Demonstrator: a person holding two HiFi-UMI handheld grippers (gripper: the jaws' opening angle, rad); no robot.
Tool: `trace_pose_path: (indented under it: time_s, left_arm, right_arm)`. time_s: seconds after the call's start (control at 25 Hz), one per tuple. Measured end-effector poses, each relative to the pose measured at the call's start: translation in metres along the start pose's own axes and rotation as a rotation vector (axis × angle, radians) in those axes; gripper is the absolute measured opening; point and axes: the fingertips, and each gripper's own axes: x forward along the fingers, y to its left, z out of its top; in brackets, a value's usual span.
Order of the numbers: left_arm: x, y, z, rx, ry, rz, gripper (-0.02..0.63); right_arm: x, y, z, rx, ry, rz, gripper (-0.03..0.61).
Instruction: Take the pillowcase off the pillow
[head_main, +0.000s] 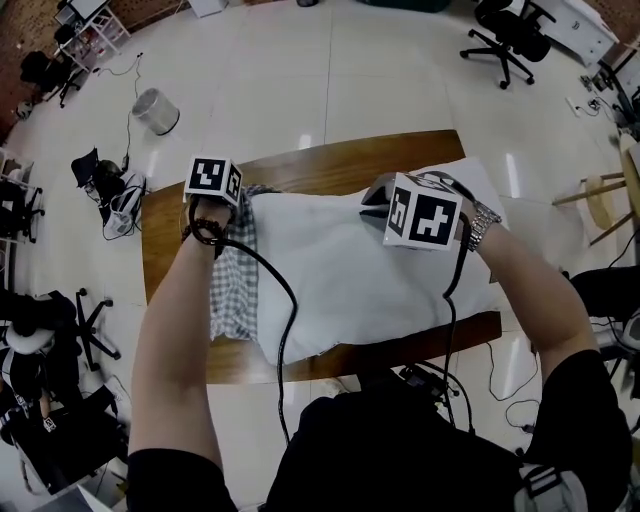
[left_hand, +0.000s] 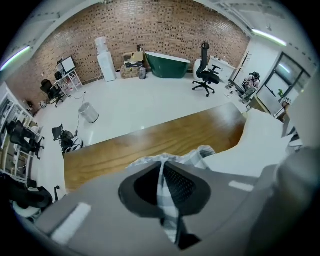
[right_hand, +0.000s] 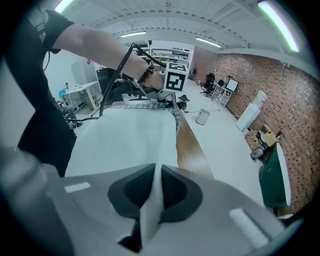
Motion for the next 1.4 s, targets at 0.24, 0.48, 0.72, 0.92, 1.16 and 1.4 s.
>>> trace_pose_path:
  time_s: [0.24, 0.48, 0.72, 0.92, 1.16, 1.4]
  left_arm:
    - [-0.017, 0.049, -0.016, -0.042, -0.017, 0.069, 0.009]
    - [-0.040, 0.100, -0.038, -0.096, -0.053, 0.165, 0.009]
    - [-0.060, 0.140, -0.076, -0.164, -0.045, 0.230, 0.009]
    - [-0.081, 0.167, -0.098, -0.236, -0.065, 0.276, 0.009]
    - [-0.105, 0.181, -0.128, -0.296, -0.131, 0.341, 0.013]
    - [-0.123, 0.173, -0.149, -0.229, -0.221, 0.391, 0.086]
  right_arm:
    - [-0.015, -0.015, -0.028, 0.016, 0.025, -0.055, 0.020]
    - [-0.022, -0.036, -0.062, 0.064, 0.048, -0.120, 0.020]
    - [-0.015, -0.050, -0.078, 0.080, 0.065, -0.208, 0.029]
    - [-0.004, -0.059, -0.078, 0.124, 0.070, -0.249, 0.052]
    - [-0.017, -0.063, -0.073, 0.177, -0.006, -0.371, 0.161]
    - [-0.035, -0.031, -0.049, 0.161, -0.056, -0.473, 0.163]
